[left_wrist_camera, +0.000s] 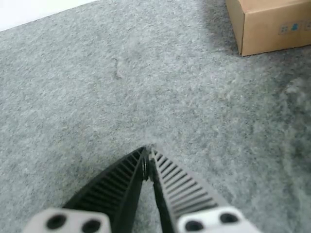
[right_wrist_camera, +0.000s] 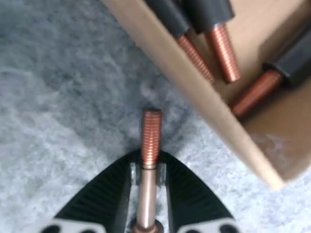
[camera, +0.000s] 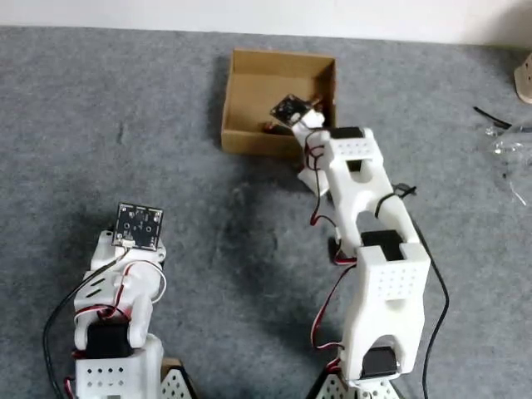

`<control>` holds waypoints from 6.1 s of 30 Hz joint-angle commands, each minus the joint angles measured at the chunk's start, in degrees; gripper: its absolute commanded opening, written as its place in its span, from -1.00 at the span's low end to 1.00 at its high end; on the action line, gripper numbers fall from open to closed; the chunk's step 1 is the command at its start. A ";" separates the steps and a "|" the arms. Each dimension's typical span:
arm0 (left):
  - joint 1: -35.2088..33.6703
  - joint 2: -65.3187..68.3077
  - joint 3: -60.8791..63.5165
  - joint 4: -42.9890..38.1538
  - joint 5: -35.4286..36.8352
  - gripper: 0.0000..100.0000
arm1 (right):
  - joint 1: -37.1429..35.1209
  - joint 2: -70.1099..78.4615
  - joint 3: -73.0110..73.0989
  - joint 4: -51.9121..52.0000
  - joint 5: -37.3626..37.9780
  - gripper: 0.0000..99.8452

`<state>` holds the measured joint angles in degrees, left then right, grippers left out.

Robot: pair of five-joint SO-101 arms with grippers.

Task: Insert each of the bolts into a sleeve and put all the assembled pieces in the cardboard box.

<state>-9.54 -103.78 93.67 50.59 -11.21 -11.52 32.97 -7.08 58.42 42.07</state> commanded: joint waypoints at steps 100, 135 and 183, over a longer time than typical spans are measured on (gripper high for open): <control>-4.70 -0.75 -0.40 -1.23 -0.18 -0.98 | -5.23 -45.05 48.48 -0.22 -32.00 -0.59; -4.53 -0.75 -0.31 -1.23 -0.18 -0.98 | 3.03 -35.12 53.41 -15.25 -31.56 -0.99; 12.35 -0.75 -15.43 12.31 -14.15 -0.99 | 1.36 -138.33 103.52 -4.97 -30.68 -0.99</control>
<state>-5.41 -103.78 87.34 57.63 -18.33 -9.67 -104.70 95.34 56.13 12.00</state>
